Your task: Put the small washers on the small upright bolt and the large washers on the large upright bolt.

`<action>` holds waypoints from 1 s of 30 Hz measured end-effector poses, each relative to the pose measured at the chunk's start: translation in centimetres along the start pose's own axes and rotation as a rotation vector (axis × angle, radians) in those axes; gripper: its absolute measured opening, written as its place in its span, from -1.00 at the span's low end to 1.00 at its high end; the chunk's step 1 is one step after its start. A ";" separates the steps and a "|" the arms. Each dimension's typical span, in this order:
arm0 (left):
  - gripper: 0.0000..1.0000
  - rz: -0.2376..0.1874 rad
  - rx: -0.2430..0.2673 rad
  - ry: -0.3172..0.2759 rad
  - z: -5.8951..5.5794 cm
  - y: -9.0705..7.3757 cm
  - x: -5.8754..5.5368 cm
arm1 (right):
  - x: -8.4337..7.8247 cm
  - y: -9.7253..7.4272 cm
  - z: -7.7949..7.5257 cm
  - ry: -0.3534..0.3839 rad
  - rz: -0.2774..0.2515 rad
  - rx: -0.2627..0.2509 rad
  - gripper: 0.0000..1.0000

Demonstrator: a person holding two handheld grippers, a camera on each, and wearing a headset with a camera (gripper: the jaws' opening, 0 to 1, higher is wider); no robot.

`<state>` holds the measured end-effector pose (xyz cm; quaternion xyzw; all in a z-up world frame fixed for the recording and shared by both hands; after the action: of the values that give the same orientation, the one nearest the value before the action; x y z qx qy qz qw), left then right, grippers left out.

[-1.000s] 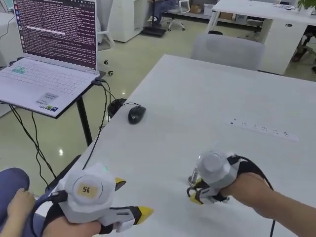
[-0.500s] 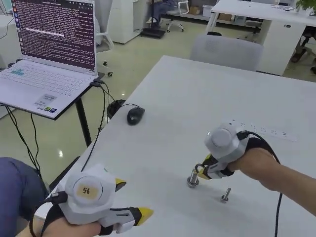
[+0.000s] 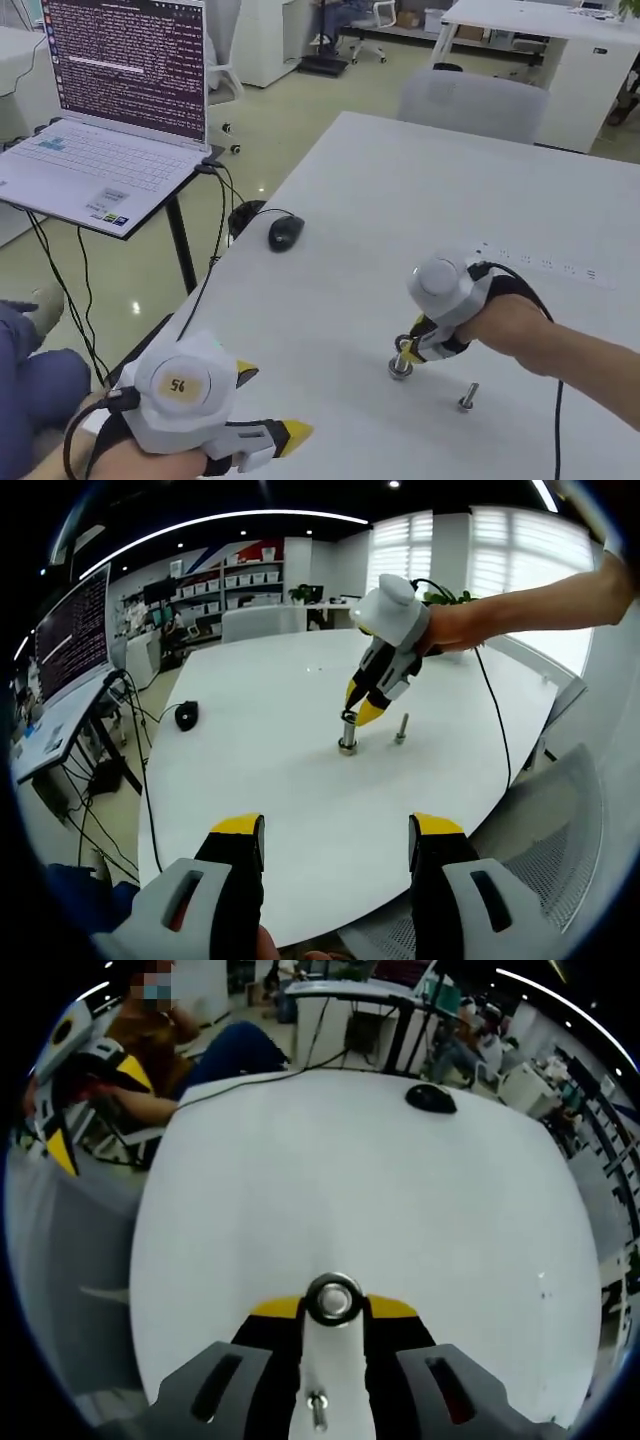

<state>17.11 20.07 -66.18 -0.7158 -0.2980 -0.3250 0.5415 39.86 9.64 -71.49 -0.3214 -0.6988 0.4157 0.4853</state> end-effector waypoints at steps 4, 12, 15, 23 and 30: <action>0.15 0.002 0.002 -0.001 0.0 0.0 -0.1 | -0.1 0.4 0.1 -0.004 0.011 0.010 -0.54; 0.15 0.006 0.000 0.001 0.1 0.0 -0.1 | -0.5 1.6 0.3 -0.016 0.049 0.028 -0.53; 0.15 0.007 0.000 0.002 0.1 0.0 -0.1 | -0.8 2.5 0.2 -0.013 0.062 0.034 -0.53; 0.15 0.011 0.002 0.003 0.5 -0.1 -0.1 | -1.6 4.3 0.5 0.013 0.097 0.046 -0.53; 0.15 0.010 -0.006 0.004 0.5 0.2 0.1 | -2.1 5.1 0.1 0.052 0.093 0.042 -0.51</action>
<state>17.40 20.54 -66.26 -0.7183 -0.2924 -0.3248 0.5414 40.69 10.15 -76.94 -0.3541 -0.6615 0.4439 0.4898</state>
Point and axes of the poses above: the centre of the closed fingertips' face, and the gripper's own axes: y roughly forward along the fingers, z roughly to its left, x roughly out of its top, the point moved 5 cm from there along -y, roughly backward along the fingers, and after that the axes turned 10 degrees about -y, right-handed, at the moved point
